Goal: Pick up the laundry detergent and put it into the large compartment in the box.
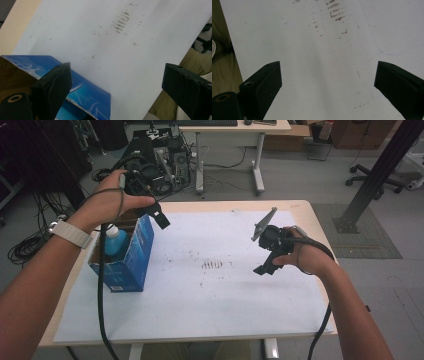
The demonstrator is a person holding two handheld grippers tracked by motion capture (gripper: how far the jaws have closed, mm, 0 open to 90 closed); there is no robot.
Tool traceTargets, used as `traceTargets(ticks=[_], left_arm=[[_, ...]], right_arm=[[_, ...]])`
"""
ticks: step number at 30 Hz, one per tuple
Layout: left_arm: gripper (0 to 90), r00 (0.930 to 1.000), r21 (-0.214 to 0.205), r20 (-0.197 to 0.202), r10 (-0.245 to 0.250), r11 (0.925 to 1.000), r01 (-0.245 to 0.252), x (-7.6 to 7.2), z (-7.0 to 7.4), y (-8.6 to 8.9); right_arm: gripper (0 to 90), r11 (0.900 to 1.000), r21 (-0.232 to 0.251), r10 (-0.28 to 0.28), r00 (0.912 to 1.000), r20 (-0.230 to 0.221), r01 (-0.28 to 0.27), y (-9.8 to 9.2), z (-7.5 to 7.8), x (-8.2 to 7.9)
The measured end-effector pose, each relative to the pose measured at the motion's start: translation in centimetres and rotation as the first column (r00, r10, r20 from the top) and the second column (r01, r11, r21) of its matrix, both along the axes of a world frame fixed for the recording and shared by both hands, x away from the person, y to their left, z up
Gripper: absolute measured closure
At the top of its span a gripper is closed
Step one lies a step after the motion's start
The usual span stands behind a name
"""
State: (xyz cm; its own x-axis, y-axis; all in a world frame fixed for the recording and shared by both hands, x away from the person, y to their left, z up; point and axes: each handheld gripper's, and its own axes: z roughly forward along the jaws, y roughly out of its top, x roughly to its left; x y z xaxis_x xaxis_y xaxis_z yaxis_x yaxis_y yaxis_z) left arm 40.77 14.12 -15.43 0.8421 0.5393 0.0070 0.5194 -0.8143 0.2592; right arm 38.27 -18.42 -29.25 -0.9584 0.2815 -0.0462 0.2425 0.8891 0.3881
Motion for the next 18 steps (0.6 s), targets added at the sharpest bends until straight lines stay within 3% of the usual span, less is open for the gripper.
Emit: traceTargets(ticks=[7,18], left_arm=[[9.4,0.9962,0.002,-0.029,-0.082,0.9966,0.082,-0.5,-0.2,-0.8],[9.2,0.9854,0.002,-0.045,-0.164,0.9864,0.165,-1.4,-0.4,-1.7]], right_arm=[[7.5,1.0,-0.001,-0.001,1.0,0.002,0.001,0.1,0.1,0.0],[7.5,1.0,-0.002,0.005,1.0,0.008,-0.005,0.2,0.4,-0.1]])
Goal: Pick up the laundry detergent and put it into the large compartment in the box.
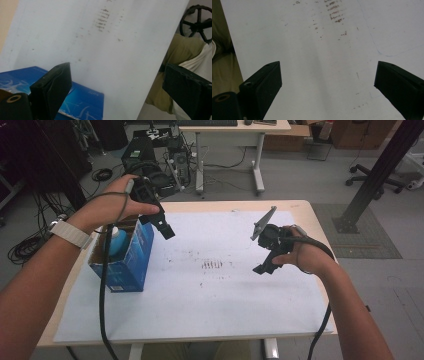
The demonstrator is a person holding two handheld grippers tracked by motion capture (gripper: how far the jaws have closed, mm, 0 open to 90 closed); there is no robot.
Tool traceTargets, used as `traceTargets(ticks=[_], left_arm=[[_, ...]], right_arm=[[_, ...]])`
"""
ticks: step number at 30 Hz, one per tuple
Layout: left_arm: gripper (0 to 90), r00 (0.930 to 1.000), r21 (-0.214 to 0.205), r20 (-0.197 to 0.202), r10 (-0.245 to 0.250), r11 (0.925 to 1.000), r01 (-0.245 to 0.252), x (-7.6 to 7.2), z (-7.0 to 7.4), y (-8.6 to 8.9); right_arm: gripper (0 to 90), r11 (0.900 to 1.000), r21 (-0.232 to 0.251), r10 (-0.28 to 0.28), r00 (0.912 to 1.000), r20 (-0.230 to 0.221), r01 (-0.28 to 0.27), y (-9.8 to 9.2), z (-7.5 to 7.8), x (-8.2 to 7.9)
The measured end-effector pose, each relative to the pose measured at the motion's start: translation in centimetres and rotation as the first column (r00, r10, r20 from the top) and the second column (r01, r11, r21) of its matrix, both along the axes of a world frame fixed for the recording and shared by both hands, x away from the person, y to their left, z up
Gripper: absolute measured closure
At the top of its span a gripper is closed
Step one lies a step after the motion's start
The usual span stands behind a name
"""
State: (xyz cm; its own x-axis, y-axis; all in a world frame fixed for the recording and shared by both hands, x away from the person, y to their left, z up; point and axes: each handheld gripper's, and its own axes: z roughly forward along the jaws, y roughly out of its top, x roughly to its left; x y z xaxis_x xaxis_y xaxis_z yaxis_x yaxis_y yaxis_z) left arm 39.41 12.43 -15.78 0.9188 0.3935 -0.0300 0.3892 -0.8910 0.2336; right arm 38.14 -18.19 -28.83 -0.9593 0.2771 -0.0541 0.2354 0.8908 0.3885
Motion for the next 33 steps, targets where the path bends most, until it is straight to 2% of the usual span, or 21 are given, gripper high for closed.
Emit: traceTargets(ticks=[8,14,22,24,33], left_arm=[[9.2,0.9982,-0.019,-0.005,-0.06,0.998,0.06,-0.4,-0.3,-0.7],[9.5,0.9955,-0.009,-0.008,-0.095,0.9955,0.095,-0.8,-0.8,-1.3],[9.6,0.9927,-0.004,0.008,-0.12,0.9927,0.12,-1.3,-1.1,-1.8],[9.5,0.9926,-0.015,0.003,-0.122,0.9924,0.122,-1.3,-1.3,-1.9],[9.9,0.9912,-0.007,0.001,-0.133,0.9911,0.133,-1.7,-2.7,-2.1]], right_arm=[[7.8,1.0,0.005,-0.003,1.0,0.0,0.003,-0.1,0.2,-0.1],[7.8,0.9999,0.009,-0.008,1.0,0.004,0.008,-0.3,0.4,-0.1],[7.8,0.9999,0.008,-0.009,0.9999,0.006,0.009,-0.2,0.5,-0.2],[7.8,0.9999,0.009,-0.008,0.9999,0.007,0.008,-0.2,0.5,-0.2],[7.8,0.9999,0.011,-0.005,0.9999,0.01,0.005,0.0,0.5,-0.2]])
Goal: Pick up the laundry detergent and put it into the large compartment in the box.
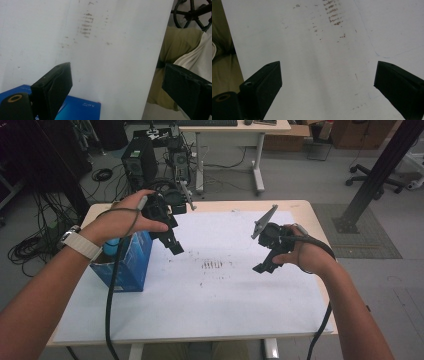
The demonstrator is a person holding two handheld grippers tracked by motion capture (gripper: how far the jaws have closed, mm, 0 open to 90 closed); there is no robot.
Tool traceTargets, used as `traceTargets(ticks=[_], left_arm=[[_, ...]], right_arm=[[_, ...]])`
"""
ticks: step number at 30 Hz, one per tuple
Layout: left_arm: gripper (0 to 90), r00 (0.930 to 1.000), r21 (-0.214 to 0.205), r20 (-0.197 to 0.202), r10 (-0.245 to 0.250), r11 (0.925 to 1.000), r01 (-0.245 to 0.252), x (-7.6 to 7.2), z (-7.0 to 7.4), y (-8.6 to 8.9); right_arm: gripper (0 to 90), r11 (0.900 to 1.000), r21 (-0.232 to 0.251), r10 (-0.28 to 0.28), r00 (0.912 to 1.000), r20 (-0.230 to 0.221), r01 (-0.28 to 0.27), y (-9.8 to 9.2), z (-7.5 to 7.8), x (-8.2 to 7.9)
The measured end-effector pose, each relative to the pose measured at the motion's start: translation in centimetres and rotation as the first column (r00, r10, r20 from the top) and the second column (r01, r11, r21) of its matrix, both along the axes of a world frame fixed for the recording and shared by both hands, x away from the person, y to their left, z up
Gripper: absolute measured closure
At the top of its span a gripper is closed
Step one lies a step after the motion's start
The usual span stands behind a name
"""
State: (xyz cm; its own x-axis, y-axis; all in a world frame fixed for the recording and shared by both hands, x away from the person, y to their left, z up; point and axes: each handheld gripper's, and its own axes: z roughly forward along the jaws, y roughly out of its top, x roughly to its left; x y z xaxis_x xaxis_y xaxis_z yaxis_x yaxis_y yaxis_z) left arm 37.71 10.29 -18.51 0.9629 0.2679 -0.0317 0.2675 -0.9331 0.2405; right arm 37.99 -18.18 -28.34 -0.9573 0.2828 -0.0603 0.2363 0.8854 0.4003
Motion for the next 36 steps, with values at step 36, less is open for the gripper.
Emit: traceTargets(ticks=[36], left_arm=[[10.3,0.9994,-0.001,0.032,0.01,0.9999,-0.01,-0.03,-0.65,-0.26]], right_arm=[[7.7,1.0,0.005,0.002,1.0,0.0,-0.002,0.04,-0.34,-0.03]])
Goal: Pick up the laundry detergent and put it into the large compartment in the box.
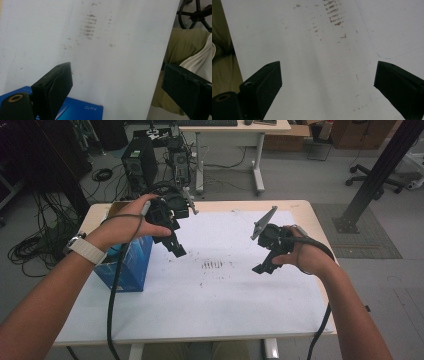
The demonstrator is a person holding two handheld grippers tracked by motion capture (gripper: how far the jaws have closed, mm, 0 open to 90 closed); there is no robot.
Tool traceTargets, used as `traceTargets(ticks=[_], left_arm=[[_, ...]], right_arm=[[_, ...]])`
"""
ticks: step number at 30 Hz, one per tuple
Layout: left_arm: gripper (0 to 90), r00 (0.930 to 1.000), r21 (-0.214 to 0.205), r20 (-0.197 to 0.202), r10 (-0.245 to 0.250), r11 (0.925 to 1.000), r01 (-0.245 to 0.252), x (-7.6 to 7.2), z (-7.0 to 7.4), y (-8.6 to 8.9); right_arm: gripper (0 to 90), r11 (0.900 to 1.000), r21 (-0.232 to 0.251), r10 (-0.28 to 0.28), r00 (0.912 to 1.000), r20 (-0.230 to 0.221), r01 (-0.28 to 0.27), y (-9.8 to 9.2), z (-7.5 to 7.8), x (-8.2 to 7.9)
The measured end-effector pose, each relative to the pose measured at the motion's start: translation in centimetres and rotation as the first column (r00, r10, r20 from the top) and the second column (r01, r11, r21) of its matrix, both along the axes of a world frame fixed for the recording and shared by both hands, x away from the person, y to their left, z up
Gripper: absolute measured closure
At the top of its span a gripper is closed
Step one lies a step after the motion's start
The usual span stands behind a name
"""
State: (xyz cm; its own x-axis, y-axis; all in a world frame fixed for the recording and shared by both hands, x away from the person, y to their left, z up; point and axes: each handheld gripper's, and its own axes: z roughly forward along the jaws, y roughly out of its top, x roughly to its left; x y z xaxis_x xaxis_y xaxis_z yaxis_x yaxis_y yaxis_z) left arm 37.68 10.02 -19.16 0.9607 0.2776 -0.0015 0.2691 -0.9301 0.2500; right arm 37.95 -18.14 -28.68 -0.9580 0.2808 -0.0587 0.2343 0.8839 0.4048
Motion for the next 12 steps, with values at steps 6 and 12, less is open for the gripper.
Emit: traceTargets(ticks=[6,12], left_arm=[[10.4,1.0,0.001,0.001,0.002,1.0,-0.002,0.01,-0.04,-0.12],[10.4,1.0,0.007,0.002,0.006,1.0,-0.006,0.03,-0.07,-0.25]], right_arm=[[7.7,1.0,0.005,-0.001,1.0,0.005,0.001,-0.14,0.06,-0.07],[7.7,1.0,0.008,-0.006,0.9999,0.009,0.006,-0.48,0.15,-0.14]])
